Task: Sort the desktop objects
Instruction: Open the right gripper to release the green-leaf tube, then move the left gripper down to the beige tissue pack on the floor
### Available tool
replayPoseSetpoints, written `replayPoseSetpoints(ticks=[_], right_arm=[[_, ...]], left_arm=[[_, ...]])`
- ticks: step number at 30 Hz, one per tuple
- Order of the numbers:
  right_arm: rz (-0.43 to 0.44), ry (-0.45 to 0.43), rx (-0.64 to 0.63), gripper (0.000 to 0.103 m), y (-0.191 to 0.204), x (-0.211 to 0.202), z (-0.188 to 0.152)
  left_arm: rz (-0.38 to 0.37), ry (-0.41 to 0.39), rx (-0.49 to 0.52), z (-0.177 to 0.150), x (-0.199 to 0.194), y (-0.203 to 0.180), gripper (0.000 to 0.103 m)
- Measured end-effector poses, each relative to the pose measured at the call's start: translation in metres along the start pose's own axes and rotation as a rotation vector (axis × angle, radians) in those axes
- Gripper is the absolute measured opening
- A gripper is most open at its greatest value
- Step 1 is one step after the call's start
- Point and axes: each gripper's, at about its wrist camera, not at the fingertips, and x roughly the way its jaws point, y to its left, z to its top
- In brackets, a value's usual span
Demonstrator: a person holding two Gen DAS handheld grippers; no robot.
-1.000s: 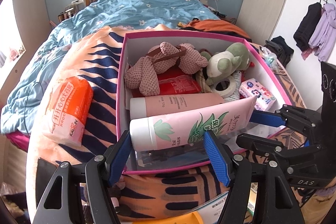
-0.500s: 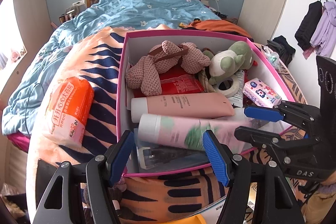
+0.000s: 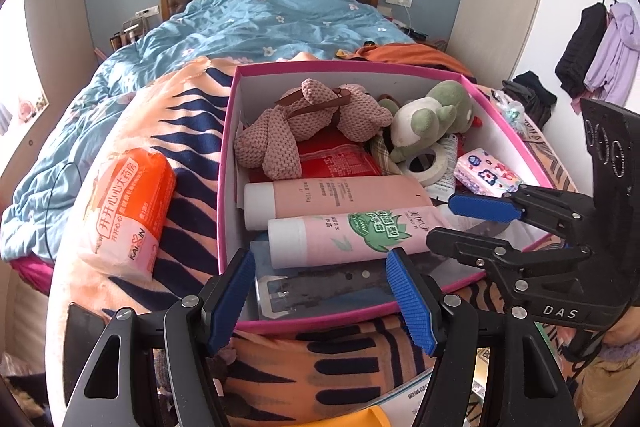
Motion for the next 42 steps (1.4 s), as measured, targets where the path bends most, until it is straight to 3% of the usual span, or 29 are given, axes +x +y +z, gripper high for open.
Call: replayPoseSetpoints(ticks=[12,20,31,42], right_arm=[[0.082,-0.079,0.029,0.048,0.005,-0.033,-0.011],[0.104,-0.154,0.039,0.052,0.008,-0.089,-0.037],[0.073,-0.083,0.060,0.053,0.014,-0.113,-0.110],[0.105,0.005,0.099,0.053,0.004,-0.081,-0.124]], left_arm=[[-0.107,-0.135,0.047,-0.024,-0.042,-0.021,0.071],[-0.186,-0.139,0.117,-0.054,-0.058,-0.050,0.071],[-0.277,-0.023,0.159,-0.094,-0.038,-0.082,0.071],[-0.357,0.144,0.095,-0.110,0.002,-0.094,0.069]])
